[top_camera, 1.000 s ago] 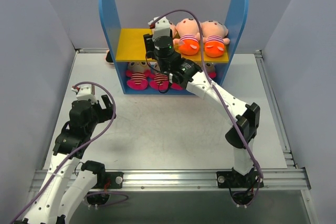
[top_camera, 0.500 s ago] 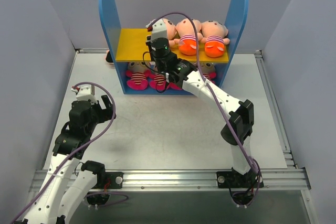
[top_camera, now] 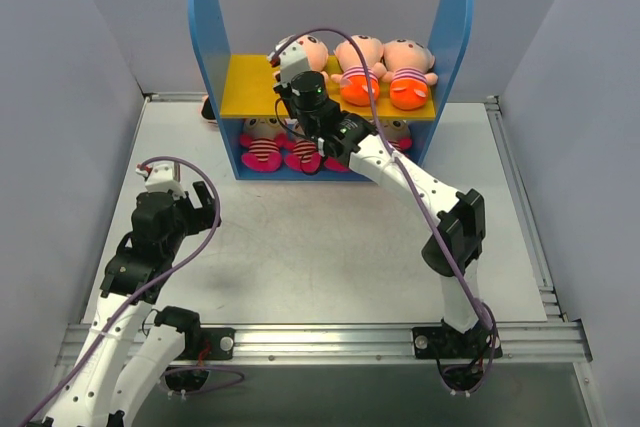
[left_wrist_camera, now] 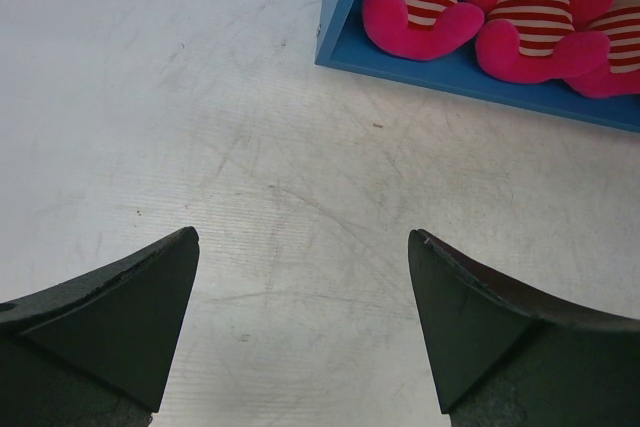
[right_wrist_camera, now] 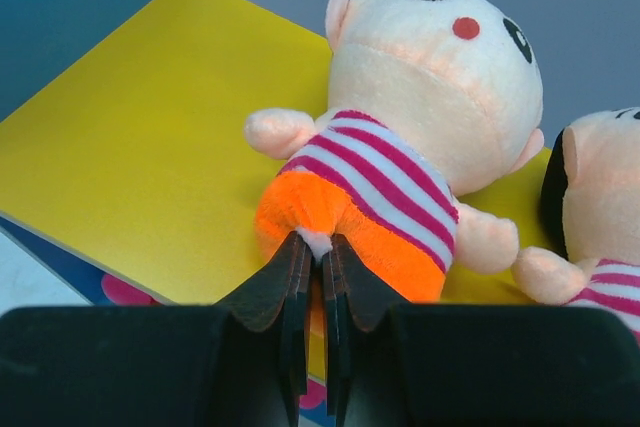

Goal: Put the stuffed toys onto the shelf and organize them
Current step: Adjust the position of the stuffed toy

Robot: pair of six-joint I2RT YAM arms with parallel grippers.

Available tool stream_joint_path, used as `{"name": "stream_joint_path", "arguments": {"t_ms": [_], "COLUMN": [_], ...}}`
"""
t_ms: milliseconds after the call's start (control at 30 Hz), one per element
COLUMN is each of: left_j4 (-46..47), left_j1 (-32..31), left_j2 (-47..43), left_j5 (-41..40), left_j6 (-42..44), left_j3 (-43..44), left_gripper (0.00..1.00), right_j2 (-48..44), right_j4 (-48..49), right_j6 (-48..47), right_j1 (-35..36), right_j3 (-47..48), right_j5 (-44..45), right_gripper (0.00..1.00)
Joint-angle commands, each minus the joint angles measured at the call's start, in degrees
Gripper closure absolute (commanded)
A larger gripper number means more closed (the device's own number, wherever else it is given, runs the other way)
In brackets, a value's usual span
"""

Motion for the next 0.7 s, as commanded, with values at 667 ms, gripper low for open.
{"name": "stream_joint_path", "arguments": {"t_ms": [667], "left_j4": [1.4], "left_j1": [-0.4], "left_j2": [0.1], "left_j5": [0.6], "left_j6": [1.0], "left_j3": [0.2], "left_gripper": [0.06], "right_j2": [-3.2], "right_j4": [-2.2], "right_j6": [-4.8], "right_j1": [-1.7], "right_j3": [-0.1], "right_j5": [1.2], "right_gripper": [1.00]}}
